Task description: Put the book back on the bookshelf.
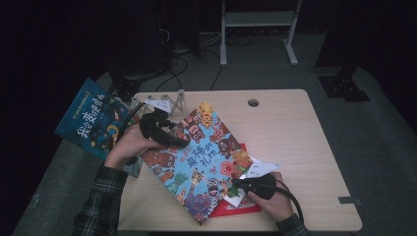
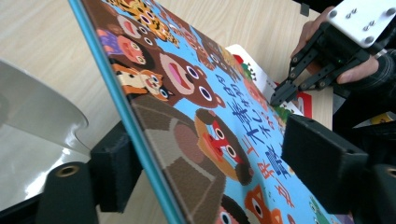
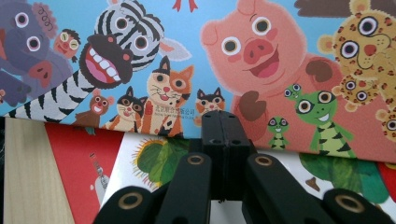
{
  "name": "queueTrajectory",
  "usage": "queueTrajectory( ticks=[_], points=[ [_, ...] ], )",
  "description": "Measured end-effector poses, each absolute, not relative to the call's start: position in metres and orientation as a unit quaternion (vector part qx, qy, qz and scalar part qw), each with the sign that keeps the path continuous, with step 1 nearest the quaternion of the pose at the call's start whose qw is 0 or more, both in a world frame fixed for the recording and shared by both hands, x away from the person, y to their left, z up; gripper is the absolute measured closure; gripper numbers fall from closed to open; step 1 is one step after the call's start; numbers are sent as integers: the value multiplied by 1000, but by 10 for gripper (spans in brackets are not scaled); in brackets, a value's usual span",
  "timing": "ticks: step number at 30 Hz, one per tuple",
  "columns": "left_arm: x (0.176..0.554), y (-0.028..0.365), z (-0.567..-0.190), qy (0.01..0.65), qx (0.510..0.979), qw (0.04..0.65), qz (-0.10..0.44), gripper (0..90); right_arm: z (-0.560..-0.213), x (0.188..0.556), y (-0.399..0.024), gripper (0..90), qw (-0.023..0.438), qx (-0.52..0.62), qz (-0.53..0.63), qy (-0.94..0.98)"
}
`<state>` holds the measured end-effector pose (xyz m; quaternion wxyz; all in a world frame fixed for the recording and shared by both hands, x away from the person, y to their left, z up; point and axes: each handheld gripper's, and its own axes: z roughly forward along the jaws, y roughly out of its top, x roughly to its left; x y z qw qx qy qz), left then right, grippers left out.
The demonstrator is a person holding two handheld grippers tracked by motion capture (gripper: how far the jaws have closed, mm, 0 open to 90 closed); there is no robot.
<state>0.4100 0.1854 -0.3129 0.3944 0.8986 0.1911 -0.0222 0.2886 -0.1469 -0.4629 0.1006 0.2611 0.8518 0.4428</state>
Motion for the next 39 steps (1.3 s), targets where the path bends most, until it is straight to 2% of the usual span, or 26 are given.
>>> queueTrajectory(
  ticks=[13, 17, 21, 34, 39],
  points=[
    [410, 169, -286, 175, 917, 358, -21, 428, -466, 290, -131, 893, 117, 252, 449, 849],
    [411, 165, -277, 192, 924, 330, -20, 524, -466, 289, -127, 893, 118, 254, 448, 849],
    [412, 164, -268, 199, 922, 331, -30, 599, -466, 288, -120, 893, 118, 249, 450, 849],
    [409, 152, -247, 185, 921, 337, -58, 728, -467, 289, -104, 893, 114, 239, 450, 853],
    [402, 141, -238, 175, 929, 321, -53, 754, -468, 289, -101, 892, 114, 239, 452, 852]
  ],
)
